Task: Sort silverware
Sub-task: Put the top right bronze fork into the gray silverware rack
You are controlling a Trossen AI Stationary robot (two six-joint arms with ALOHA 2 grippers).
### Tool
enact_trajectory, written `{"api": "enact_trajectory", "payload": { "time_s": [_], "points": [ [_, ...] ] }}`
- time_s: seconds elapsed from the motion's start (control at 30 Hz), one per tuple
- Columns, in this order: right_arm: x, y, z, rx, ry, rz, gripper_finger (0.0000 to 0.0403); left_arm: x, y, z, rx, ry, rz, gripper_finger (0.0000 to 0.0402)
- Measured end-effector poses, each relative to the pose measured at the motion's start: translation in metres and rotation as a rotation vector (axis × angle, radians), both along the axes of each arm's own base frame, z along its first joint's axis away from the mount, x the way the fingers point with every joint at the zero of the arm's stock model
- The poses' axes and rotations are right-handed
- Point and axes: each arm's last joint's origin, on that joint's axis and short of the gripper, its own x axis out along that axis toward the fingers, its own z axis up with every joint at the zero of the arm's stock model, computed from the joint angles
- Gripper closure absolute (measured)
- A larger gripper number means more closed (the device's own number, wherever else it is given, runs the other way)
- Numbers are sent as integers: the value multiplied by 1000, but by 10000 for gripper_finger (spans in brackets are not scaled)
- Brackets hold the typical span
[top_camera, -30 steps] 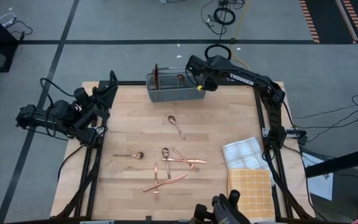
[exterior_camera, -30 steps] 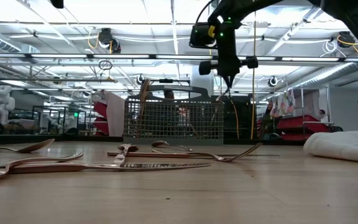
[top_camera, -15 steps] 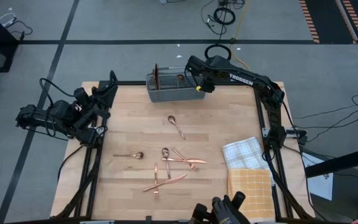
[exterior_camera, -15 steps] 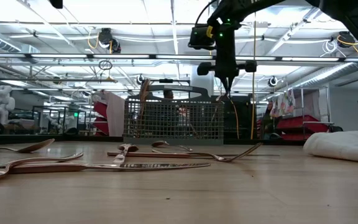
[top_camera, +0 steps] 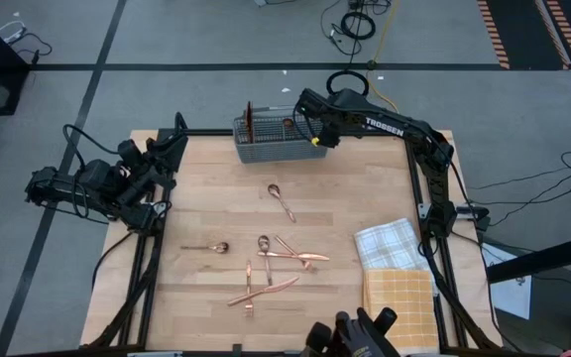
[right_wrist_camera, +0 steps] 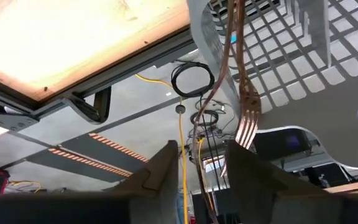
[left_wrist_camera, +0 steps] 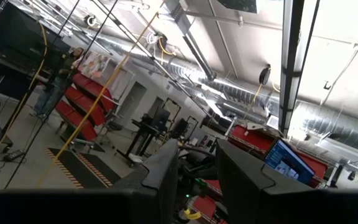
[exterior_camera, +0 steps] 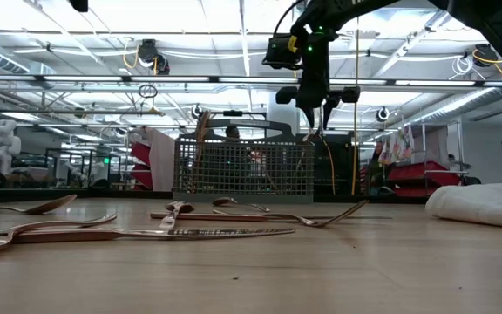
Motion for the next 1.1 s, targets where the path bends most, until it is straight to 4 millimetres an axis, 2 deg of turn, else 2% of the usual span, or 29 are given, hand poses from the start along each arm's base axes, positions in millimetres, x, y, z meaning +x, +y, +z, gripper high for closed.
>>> {"api": "enact_trajectory", "payload": {
  "time_s": [0.47, 0.6, 0.8, 0.97, 1.03, 1.1],
  "points": [
    [4, -2, 1, -35, -87, -54, 196, 0, 0, 0, 1, 1, 1, 288],
    [5, -2, 7, -68, -139, -72, 182, 0, 0, 0, 1, 0, 1, 288],
    [2, 0, 42, -125, -247, -81, 175, 0, 0, 0, 2, 1, 1, 288],
    [-4, 3, 78, -193, -420, -150, 176, 0, 0, 0, 2, 1, 1, 288],
    [-6, 5, 90, -211, -533, -234, 176, 0, 0, 0, 3, 1, 1, 288],
    [-5, 8, 101, -229, -719, -399, 176, -1, 0, 0, 14, 6, 8, 288]
  ]
}}
